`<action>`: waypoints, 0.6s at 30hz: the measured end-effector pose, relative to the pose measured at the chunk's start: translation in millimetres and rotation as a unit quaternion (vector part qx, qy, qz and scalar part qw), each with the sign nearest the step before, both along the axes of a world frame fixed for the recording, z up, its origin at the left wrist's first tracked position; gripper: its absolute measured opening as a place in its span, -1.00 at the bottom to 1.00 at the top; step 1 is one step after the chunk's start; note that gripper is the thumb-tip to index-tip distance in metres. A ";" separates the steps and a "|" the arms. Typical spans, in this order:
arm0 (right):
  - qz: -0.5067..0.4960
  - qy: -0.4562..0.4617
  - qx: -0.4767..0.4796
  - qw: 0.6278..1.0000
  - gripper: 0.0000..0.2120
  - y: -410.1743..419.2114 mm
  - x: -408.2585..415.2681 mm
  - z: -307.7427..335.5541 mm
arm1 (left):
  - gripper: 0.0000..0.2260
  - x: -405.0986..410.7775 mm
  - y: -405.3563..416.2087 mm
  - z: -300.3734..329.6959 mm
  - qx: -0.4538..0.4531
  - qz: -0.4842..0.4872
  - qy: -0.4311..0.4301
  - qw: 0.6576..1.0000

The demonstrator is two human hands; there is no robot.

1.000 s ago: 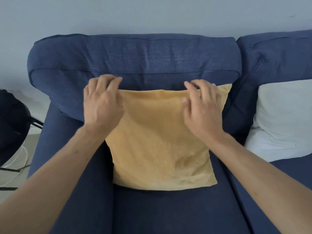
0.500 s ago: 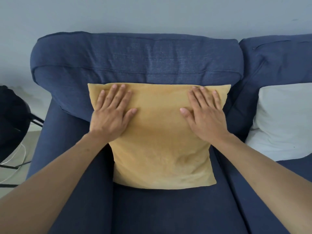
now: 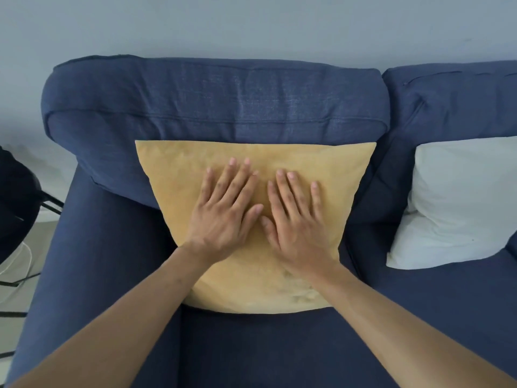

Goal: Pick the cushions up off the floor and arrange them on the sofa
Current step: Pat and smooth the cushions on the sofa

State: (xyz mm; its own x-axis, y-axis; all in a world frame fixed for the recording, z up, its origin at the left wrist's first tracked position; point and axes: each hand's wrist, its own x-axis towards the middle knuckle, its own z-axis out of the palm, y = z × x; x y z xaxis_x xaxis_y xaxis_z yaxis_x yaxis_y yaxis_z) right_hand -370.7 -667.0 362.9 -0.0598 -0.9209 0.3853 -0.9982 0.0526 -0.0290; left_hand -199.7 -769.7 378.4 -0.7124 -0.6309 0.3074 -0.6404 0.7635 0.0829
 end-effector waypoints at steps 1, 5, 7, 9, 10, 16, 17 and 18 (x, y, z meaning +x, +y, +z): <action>-0.003 0.003 0.005 1.000 -0.33 0.3 -7.9 -4.2 | -0.40 3.0 -3.5 -5.7 0.000 0.009 -0.018 1.000; -0.022 0.037 0.030 0.999 -0.32 11.4 -54.1 -4.7 | -0.37 41.8 -28.6 -12.1 0.014 0.066 -0.074 0.995; -0.088 0.023 0.022 0.996 -0.31 17.9 -76.0 3.2 | -0.35 62.5 -38.6 -6.1 0.022 0.098 -0.082 0.991; -0.159 -0.020 0.002 0.987 -0.30 21.0 -86.8 15.0 | -0.35 72.1 -42.7 6.5 0.042 0.146 -0.059 0.987; -0.166 -0.036 -0.009 0.985 -0.31 19.3 -85.7 22.3 | -0.35 70.3 -42.2 14.1 0.049 0.158 -0.041 0.985; 0.067 -0.008 0.032 0.997 -0.44 -36.3 -28.6 46.6 | -0.41 -13.1 -22.5 41.7 0.058 0.002 0.003 0.998; 0.073 -0.007 0.059 0.996 -0.42 -46.3 -23.8 45.3 | -0.40 -26.0 -21.6 40.7 0.065 -0.010 -0.004 0.998; 0.066 -0.007 0.085 0.994 -0.40 -52.8 -23.2 44.9 | -0.39 -33.7 -22.4 38.2 0.071 -0.009 -0.018 0.997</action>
State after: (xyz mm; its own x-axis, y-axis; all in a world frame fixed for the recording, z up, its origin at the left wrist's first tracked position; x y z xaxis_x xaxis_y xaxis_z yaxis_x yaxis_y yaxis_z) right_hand -394.0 -719.8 407.8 0.0613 -0.9729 0.2229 -0.9963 -0.0733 -0.0457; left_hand -233.4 -792.1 416.6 -0.7330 -0.6530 0.1903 -0.6309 0.7573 0.1687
